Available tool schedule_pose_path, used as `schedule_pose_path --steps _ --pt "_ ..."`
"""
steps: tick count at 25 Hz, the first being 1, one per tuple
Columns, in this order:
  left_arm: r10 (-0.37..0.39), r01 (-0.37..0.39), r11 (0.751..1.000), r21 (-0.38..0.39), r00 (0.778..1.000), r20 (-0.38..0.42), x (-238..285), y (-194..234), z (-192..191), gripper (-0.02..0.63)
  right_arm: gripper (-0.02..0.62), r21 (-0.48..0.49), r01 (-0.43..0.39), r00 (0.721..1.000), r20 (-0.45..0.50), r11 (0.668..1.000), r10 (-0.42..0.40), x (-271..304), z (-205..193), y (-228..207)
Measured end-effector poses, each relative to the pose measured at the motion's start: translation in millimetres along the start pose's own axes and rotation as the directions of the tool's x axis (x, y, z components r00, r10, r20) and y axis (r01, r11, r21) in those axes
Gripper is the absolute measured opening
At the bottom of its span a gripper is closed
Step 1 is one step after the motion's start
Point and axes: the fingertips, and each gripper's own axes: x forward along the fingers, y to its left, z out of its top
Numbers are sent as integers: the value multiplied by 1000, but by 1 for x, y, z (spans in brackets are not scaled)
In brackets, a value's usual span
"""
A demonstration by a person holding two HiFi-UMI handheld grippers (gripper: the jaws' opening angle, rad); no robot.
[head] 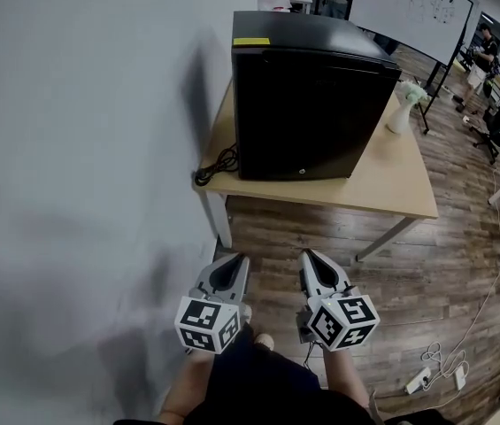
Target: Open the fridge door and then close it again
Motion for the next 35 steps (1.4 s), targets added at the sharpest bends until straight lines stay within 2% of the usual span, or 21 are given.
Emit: schedule_pose_path --steps 9,14,20,26,31,35 --pt "-5 5 1000 -5 1000 2 30 15 9 11 -8 -52 -10 1000 1 999 10 27 15 -16" --pt "-28 28 1000 8 999 16 60 25 25 11 -8 -94 -26 999 16 995 28 54 38 -25" --pt "-51 50 998 27 998 43 96 39 52 11 -8 -189 -59 998 15 980 63 88 71 -36" --pt "-40 39 999 21 997 64 121 64 72 12 -8 -340 -80 995 23 937 93 128 111 -40" --pt "-40 39 999 16 996 85 133 79 91 12 -8 -429 -132 987 31 894 160 155 147 -35" --pt "-51 50 999 15 994 95 145 85 103 12 -6 -529 -158 980 18 834 197 175 180 -30"
